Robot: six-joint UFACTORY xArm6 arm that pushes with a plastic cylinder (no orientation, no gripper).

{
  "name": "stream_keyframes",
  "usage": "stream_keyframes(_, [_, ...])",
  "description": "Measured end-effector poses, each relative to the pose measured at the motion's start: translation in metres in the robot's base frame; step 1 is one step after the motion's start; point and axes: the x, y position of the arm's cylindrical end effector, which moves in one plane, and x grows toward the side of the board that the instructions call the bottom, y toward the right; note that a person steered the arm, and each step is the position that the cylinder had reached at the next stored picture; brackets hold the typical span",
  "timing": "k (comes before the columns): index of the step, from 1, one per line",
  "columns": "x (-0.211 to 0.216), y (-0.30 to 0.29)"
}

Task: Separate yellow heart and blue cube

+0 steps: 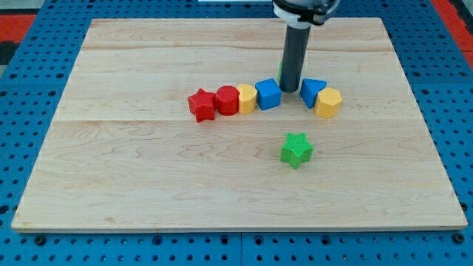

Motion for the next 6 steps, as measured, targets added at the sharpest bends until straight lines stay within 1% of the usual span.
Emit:
stream_keyframes(1, [-0.023, -0.039])
stream_keyframes(2, [-0.021, -0.082])
stream_keyframes(3, [-0.018, -0.095])
stream_keyframes(4, [-0.015, -0.080])
stream_keyframes(6, [0.017, -0.058])
